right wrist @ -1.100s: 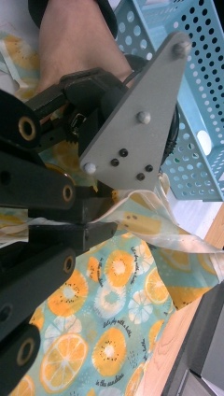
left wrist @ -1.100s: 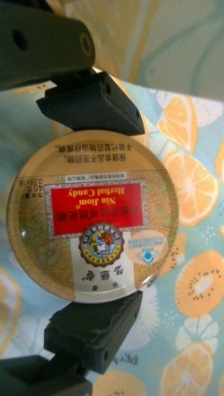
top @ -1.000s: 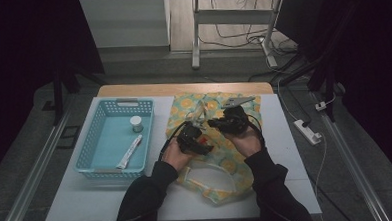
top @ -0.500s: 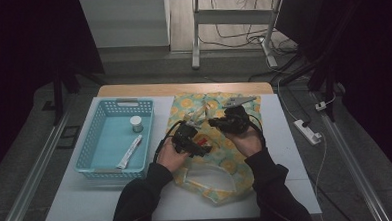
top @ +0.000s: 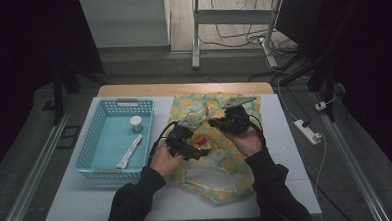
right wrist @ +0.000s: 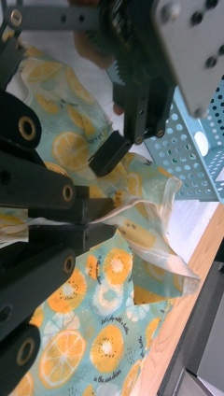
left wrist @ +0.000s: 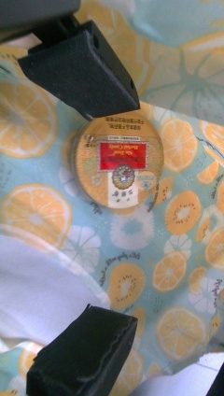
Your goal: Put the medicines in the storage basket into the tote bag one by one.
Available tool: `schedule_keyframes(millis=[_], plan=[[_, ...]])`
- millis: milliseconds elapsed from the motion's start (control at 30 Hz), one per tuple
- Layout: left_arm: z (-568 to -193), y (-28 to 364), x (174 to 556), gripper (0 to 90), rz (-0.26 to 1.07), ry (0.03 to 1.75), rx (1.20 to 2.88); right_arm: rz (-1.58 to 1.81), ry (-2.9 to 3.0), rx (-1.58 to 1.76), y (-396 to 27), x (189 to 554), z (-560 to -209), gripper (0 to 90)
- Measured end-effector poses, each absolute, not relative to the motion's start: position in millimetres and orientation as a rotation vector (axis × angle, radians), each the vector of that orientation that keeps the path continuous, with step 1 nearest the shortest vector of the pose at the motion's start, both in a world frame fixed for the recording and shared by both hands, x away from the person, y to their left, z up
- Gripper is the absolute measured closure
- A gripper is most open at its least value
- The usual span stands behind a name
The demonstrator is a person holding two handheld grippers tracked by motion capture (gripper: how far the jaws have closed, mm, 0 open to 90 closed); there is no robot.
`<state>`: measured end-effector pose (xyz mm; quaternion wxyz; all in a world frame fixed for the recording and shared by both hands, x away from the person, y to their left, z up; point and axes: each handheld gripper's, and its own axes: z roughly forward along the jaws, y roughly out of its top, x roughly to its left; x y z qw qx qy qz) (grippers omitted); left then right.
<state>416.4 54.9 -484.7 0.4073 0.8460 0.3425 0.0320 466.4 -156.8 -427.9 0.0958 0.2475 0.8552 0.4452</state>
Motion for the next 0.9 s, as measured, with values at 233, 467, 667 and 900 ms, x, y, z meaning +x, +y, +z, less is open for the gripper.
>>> schedule_keyframes(millis=[233, 467, 667, 900], plan=[[-477.1, 62.6, 408.4, 0.8, 0.076, 0.842, 2.132, 1.325, 2.528, 0.731, -157.3, 465.7, -426.0, 89.8], [-469.8, 73.4, 400.3, 0.0, 0.088, 0.829, 2.115, 1.326, 2.531, 0.733, -156.6, 465.7, -426.3, 89.7], [-466.0, 87.8, 397.6, 0.0, 0.105, 0.833, 2.121, 1.329, 2.532, 0.734, -156.5, 466.3, -426.5, 89.7], [-460.5, 102.4, 396.5, 0.0, 0.076, 0.829, 2.097, 1.335, 2.533, 0.740, -157.3, 466.4, -426.0, 89.7]])
